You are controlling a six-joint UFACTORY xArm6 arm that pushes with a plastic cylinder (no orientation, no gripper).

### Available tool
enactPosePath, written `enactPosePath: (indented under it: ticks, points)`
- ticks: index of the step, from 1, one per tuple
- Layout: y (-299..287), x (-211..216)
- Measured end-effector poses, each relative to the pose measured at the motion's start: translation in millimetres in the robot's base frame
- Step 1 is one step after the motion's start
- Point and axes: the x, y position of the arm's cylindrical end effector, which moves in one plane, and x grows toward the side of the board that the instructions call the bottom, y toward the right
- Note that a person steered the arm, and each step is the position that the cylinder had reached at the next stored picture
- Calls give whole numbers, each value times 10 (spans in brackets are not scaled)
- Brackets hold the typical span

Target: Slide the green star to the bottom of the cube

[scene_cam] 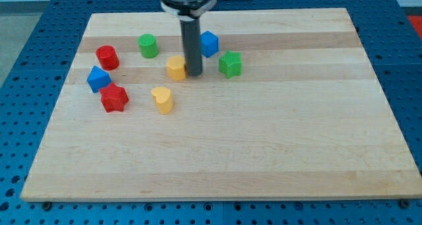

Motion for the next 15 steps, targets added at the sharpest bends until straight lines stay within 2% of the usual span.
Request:
enactPosePath:
  ticks: [2, 3, 5, 6, 7, 8, 9, 10, 11, 13, 15]
  points:
    - [-92, 20]
    - [101, 377]
    - [194, 479]
    - [425, 585]
    - [1189, 584]
    - [2040, 410]
    - [2245, -116]
    - [2084, -499]
    - [2031, -528]
    - [1346, -468]
    - [953, -318]
